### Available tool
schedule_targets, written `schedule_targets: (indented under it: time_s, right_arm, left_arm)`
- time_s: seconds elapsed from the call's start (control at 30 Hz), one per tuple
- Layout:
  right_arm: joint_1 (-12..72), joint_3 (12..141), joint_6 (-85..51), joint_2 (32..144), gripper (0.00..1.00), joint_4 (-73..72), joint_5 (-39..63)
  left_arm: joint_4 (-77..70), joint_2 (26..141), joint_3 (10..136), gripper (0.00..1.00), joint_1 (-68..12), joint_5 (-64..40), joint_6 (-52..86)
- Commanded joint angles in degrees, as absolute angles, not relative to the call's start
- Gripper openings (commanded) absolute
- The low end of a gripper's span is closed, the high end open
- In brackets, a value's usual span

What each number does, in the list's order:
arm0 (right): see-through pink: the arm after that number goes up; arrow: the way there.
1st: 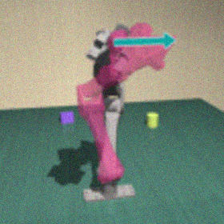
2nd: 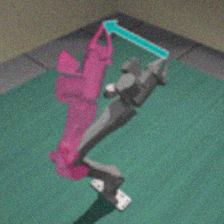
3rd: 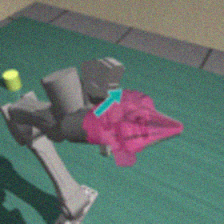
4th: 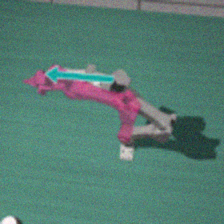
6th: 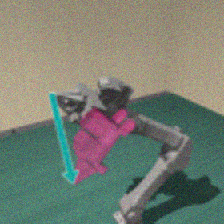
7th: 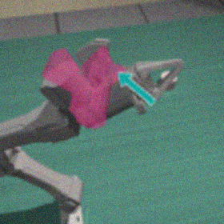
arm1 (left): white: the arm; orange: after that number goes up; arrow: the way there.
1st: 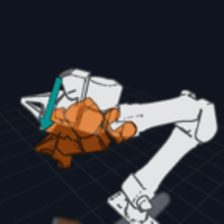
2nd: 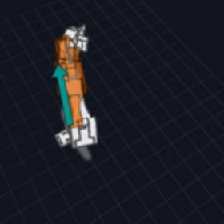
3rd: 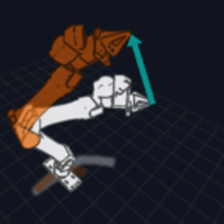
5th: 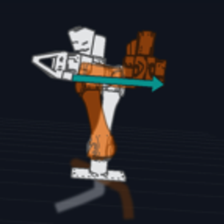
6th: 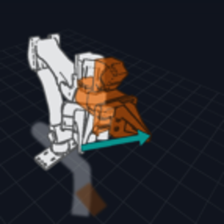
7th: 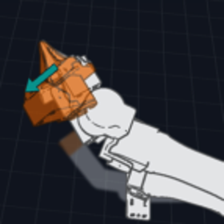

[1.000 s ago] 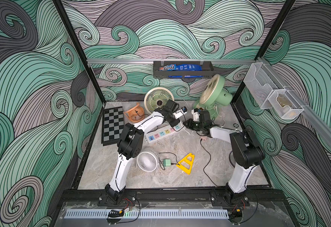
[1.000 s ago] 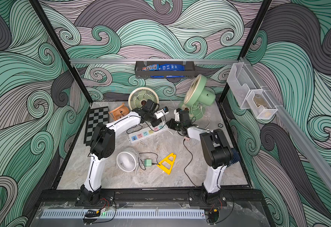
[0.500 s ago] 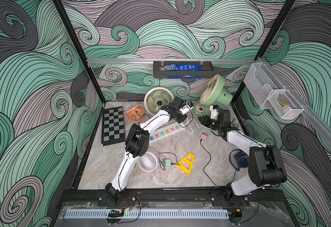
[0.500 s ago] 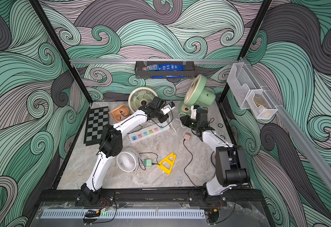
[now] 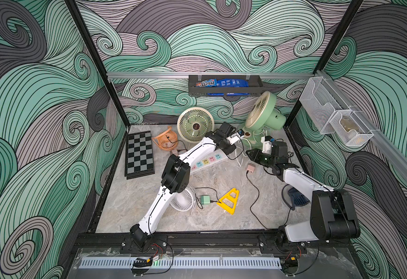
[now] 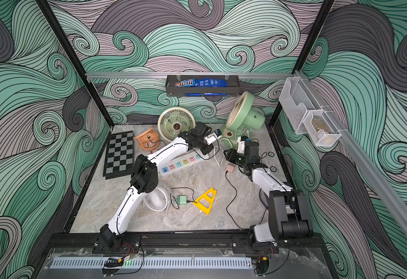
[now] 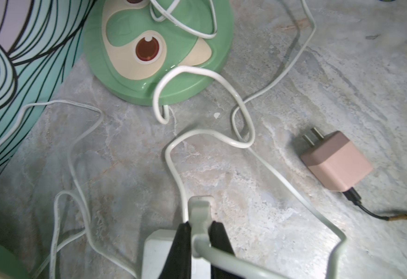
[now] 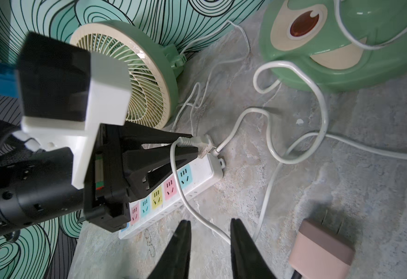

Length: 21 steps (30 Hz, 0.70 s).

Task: Unplug the desk fan from the power strip
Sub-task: Place the plug at the center of the board.

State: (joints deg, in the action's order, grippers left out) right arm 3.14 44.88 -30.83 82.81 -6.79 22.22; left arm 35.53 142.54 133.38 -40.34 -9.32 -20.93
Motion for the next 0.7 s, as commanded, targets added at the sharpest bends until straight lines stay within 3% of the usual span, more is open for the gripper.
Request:
schedule_targets:
  time_s: [0.0,0.23,0.67]
  right_arm:
    - [2.90,44.34,-27.18,81.21,0.40,-5.45,28.01]
    - [1.26,42.72,-19.65,80.26,0.52,-9.62,40.16]
    - [1.80,44.22,-19.26,89.24,0.51,-11.33,43.51]
  left_arm:
    - [40.21,140.72,135.71,0.00,-41.10,-14.42,-20.99]
    - [42.09,138.12,131.98,0.00,-41.57,-19.75,-22.12]
    - [42.58,136.92,131.13,0.00,-41.57,-21.18,-22.32]
